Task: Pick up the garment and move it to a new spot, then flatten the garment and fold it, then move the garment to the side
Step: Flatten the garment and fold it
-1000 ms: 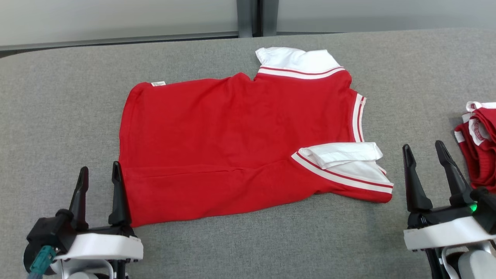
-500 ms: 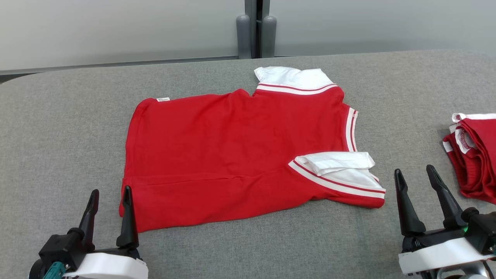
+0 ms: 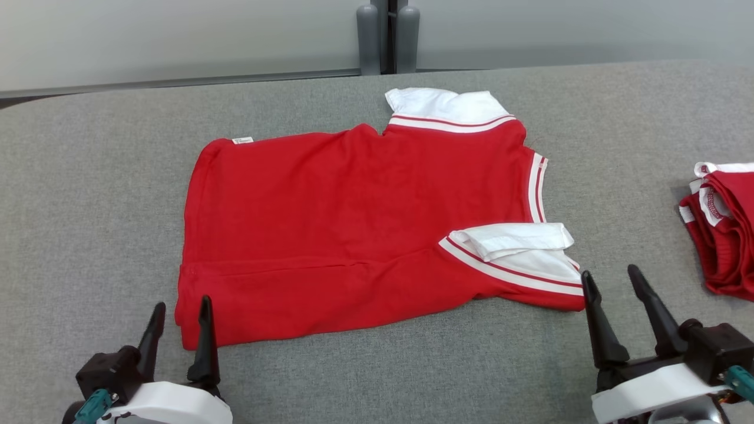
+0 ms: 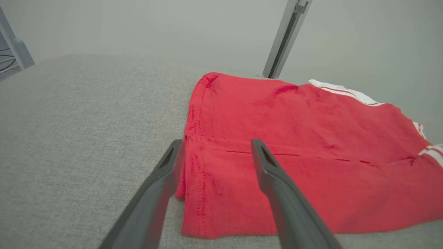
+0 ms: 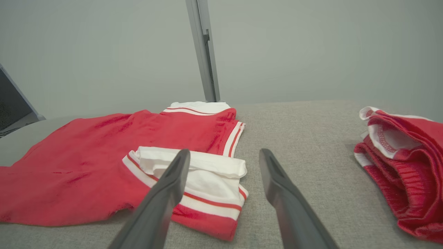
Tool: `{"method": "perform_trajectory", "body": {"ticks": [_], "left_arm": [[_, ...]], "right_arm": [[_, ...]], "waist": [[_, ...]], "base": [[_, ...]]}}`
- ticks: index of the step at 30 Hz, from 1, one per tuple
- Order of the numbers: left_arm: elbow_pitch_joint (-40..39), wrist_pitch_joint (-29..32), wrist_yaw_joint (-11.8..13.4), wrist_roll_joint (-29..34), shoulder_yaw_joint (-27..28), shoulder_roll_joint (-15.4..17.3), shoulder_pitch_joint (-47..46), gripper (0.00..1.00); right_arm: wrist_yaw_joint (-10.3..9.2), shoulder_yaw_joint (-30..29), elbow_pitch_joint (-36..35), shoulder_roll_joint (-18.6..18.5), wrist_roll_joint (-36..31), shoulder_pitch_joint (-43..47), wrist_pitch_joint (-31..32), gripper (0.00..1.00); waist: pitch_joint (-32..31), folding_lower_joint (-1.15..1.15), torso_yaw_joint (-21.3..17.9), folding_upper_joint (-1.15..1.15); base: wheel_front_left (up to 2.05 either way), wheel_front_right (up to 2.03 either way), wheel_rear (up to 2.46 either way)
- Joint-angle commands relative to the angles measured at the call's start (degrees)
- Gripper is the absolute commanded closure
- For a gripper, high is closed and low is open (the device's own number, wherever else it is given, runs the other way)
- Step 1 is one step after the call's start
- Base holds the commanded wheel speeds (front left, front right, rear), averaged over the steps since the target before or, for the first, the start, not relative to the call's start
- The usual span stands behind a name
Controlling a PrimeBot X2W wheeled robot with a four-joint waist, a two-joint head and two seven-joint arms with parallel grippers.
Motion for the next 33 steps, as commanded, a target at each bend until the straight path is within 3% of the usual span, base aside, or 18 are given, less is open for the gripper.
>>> {"method": "perform_trajectory", "body": {"ticks": [1,15,16,17,19,25,33], "left_arm": [[0.6,0.2,-0.2,-0.4,0.0,0.1,-0.7,0.0],[16.0,0.2,-3.4,-6.6,-0.2,-1.8,-6.6,0.0],[16.3,0.2,-3.7,-6.8,-0.4,-1.8,-6.8,0.53],[16.3,0.1,-3.9,-7.0,-0.5,-1.8,-7.0,1.0],[15.8,-0.3,-3.9,-6.6,-0.6,-1.5,-7.2,1.0],[10.2,-1.2,-3.1,-5.4,-0.3,0.2,-6.1,1.0],[1.9,4.4,-1.0,-5.2,0.0,3.2,-0.1,1.0]], "right_arm": [[-0.02,0.1,0.5,-0.1,0.3,-0.6,-0.1,0.0],[-0.02,4.0,17.9,-0.2,4.1,-8.7,-1.6,0.0],[-0.02,4.4,18.5,-0.1,5.0,-9.0,-1.6,0.0],[-0.02,4.8,19.0,-0.1,5.4,-9.2,-1.8,0.55],[-0.02,5.3,19.9,-0.5,6.2,-9.7,-1.8,1.0],[-0.08,4.7,18.1,-1.7,7.7,-8.3,-2.4,1.0],[-0.08,1.0,9.5,-1.0,8.1,1.7,1.6,1.0]], "waist": [[0.6,0.0,0.0,0.0],[6.4,0.0,0.6,0.0],[6.6,0.0,0.6,0.0],[6.7,0.0,0.6,0.0],[6.8,0.0,0.7,0.0],[5.5,0.0,1.5,0.0],[0.2,0.0,2.4,0.0]], "base": [[0.0,0.0,0.0],[0.0,0.0,0.0],[0.0,0.0,0.0],[0.0,0.0,0.0],[0.0,0.0,0.0],[0.0,0.0,0.0],[0.0,0.0,0.0]]}}
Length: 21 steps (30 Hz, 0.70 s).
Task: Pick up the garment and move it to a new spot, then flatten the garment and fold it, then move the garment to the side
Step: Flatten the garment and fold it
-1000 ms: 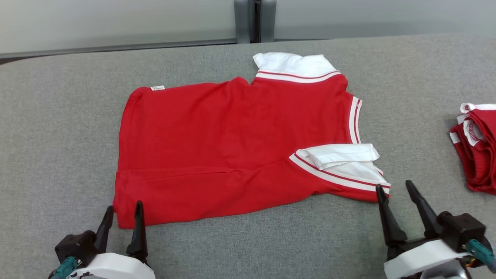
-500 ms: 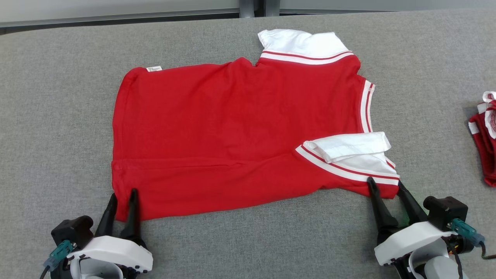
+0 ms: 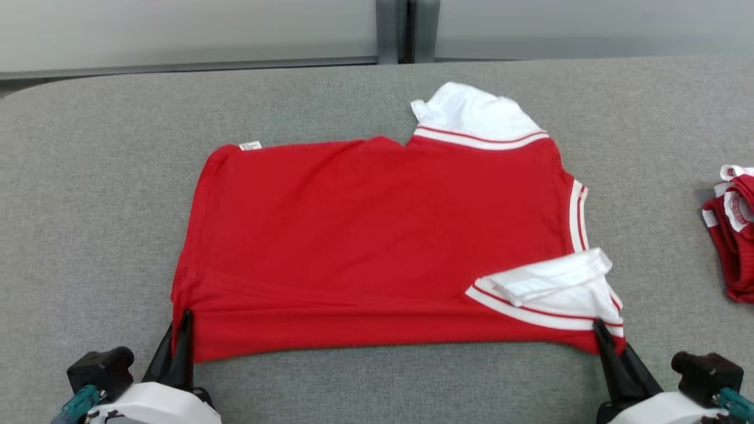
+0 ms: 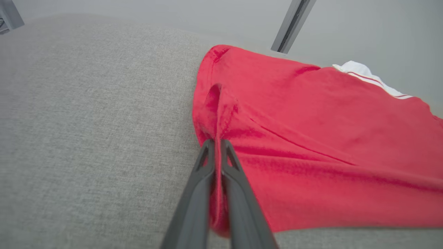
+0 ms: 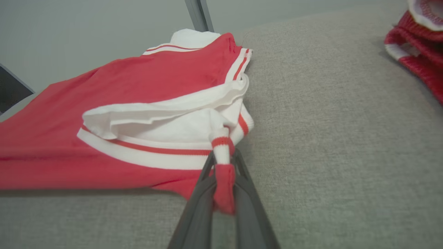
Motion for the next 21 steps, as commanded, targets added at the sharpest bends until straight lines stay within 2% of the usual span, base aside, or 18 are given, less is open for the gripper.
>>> {"method": "perform_trajectory", "body": {"ticks": [1,10,11,12,13,14,15,21], "left_arm": [[-1.0,0.6,0.7,0.0,0.5,1.0,1.2,1.0],[-6.5,6.5,3.2,-1.6,0.5,1.3,9.5,1.0],[-6.8,6.6,3.6,-1.5,0.5,1.2,9.8,0.73],[-6.6,6.8,3.8,-1.1,0.3,1.2,10.2,0.0],[-6.2,7.1,4.2,-1.1,0.1,1.1,10.8,0.0],[-6.2,7.1,4.2,-1.2,0.1,0.8,11.2,0.0],[-6.3,6.5,4.4,-1.2,0.0,0.5,11.2,0.0],[-8.7,2.5,5.8,2.3,-0.7,0.9,9.2,0.0]], "right_arm": [[-0.14,-0.8,-1.2,0.1,0.0,1.8,0.7,1.0],[-0.14,-3.0,-10.0,3.2,-0.6,13.1,9.2,1.0],[-0.14,-3.0,-10.5,3.4,-0.6,13.7,9.8,1.0],[-0.14,-3.3,-10.7,3.5,-0.6,14.2,10.3,1.0],[-0.14,-3.5,-11.0,3.6,-0.7,14.7,10.6,0.84],[-0.13,-3.5,-11.3,3.6,-1.0,14.9,10.8,0.08],[-0.13,-3.4,-11.8,3.4,-1.4,14.6,10.6,0.0],[-0.12,-5.0,-16.0,2.4,-3.7,12.5,6.8,0.0]], "waist": [[-1.8,0.0,0.3,0.0],[-6.6,0.0,0.0,0.0],[-6.7,0.0,-0.1,0.0],[-7.0,0.0,-0.2,0.0],[-7.3,0.0,-0.3,0.0],[-7.5,0.0,-0.4,0.0],[-7.6,0.0,-0.5,0.0],[-8.4,0.0,-0.7,0.0]], "base": [[0.0,0.0,0.0],[0.0,0.0,0.0],[0.0,0.0,0.0],[0.0,0.0,0.0],[0.0,0.0,0.0],[0.0,0.0,0.0],[0.0,0.0,0.0],[0.0,0.0,0.0]]}}
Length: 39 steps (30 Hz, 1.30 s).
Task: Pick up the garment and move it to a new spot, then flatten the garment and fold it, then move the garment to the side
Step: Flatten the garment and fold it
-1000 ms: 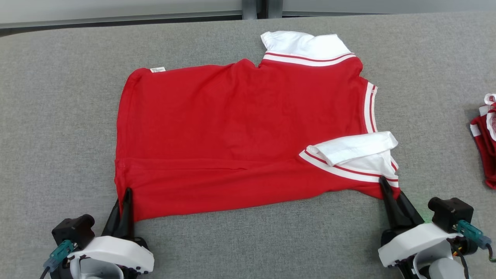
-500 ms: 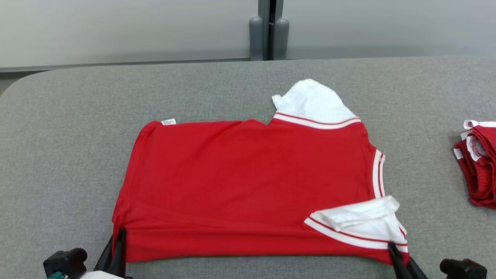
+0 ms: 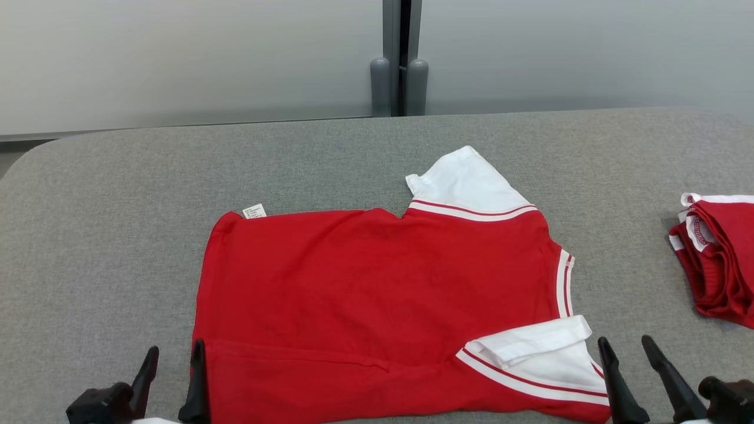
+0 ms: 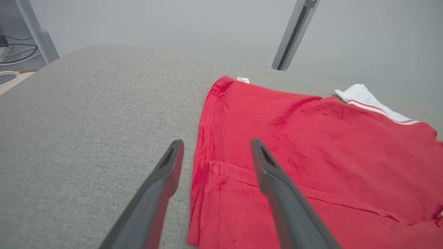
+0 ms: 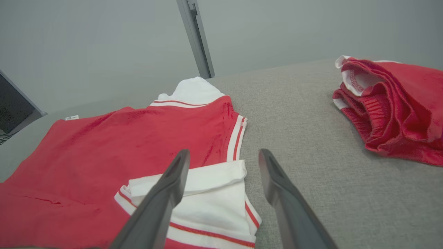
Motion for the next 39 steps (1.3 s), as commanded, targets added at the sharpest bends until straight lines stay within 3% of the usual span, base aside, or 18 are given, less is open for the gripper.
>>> {"method": "perform_trajectory", "body": {"ticks": [1,7,16,25,31,39], "left_arm": [[-1.0,-1.1,0.5,0.6,0.0,0.0,-1.6,0.0],[-5.5,-2.9,1.4,3.3,-0.9,0.5,-4.3,0.0],[-5.4,-2.3,2.0,3.2,-1.3,0.7,-4.3,0.0],[-3.6,-2.0,0.7,2.6,-1.9,1.1,-8.4,0.0],[5.0,-2.1,-2.4,0.6,-2.3,0.6,-20.4,0.0],[28.3,-2.0,-7.7,-2.8,-0.8,2.3,-37.9,0.0]], "right_arm": [[-0.08,-0.5,-1.2,-0.6,-0.8,-1.2,-0.9,0.0],[-0.08,-0.6,-5.2,-2.1,-3.5,-6.2,-1.3,0.0],[-0.08,-0.8,-5.5,-2.0,-3.5,-7.2,-0.4,0.0],[-0.08,-1.5,-6.2,-1.9,-3.0,-7.7,-0.1,0.0],[-0.08,-0.4,-7.7,-2.4,-3.0,-11.0,-0.2,0.0],[-0.07,0.5,-7.4,-2.7,-3.0,-15.0,-1.6,0.0]], "waist": [[-0.2,0.0,-0.2,0.0],[-0.9,0.0,-1.5,0.0],[-1.2,0.0,-1.2,0.0],[1.1,0.0,-0.8,0.0],[7.4,0.0,-1.6,0.0],[14.1,0.0,-2.6,0.0]], "base": [[0.0,0.0,0.0],[0.0,0.0,0.0],[0.0,0.0,0.0],[0.0,0.0,0.0],[0.0,0.0,0.0],[0.0,0.0,0.0]]}}
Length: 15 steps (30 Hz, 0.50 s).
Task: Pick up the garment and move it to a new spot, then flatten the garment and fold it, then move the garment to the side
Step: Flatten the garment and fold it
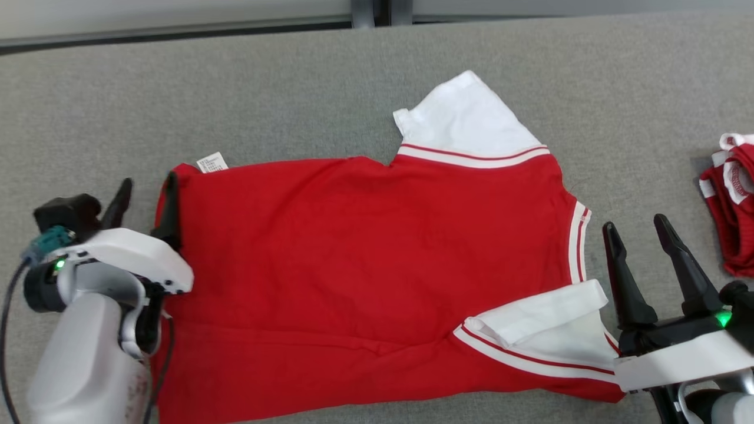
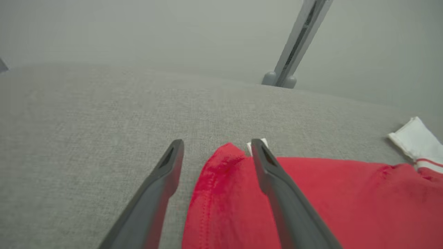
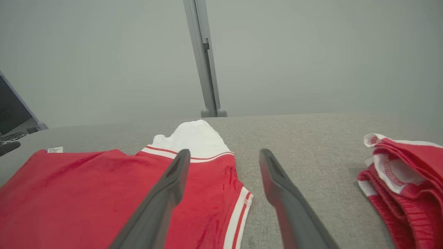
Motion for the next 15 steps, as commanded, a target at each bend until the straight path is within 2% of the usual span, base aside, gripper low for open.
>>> {"method": "perform_trajectory", "body": {"ticks": [1,6,12,13,14,15], "left_arm": [[4.2,-0.3,-0.7,-1.0,0.9,0.9,-2.4,0.0],[13.7,-0.3,-3.1,-2.0,0.7,1.6,-7.2,0.0],[20.0,-0.6,-5.0,-2.3,-0.8,1.4,-10.6,0.0],[21.0,-0.8,-5.2,-2.3,-0.9,1.5,-11.1,0.54],[21.9,-0.8,-5.3,-2.4,-1.1,1.6,-11.5,1.0],[22.8,-0.9,-5.6,-2.6,-1.3,1.4,-11.9,1.0]], "right_arm": [[-0.05,0.1,0.6,-0.3,0.2,-1.0,-0.7,0.0],[-0.04,0.1,2.3,-0.1,0.8,-2.1,-1.5,0.0],[-0.04,0.1,4.1,-0.1,1.5,-3.5,-2.4,0.0],[-0.04,0.2,4.4,-0.2,1.6,-3.9,-2.4,0.0],[-0.04,0.3,4.6,-0.3,1.8,-4.4,-2.6,0.0],[-0.04,0.2,4.9,-0.5,2.0,-5.0,-2.7,0.0]], "waist": [[2.1,0.0,-0.9,0.0],[3.0,0.0,-1.5,0.0],[3.9,0.0,-1.6,0.0],[4.0,0.0,-1.7,0.0],[4.1,0.0,-1.8,0.0],[4.2,0.0,-1.8,0.0]], "base": [[0.0,0.0,0.0],[0.0,0.0,0.0],[0.0,0.0,0.0],[0.0,0.0,0.0],[0.0,0.0,0.0],[0.0,0.0,0.0]]}}
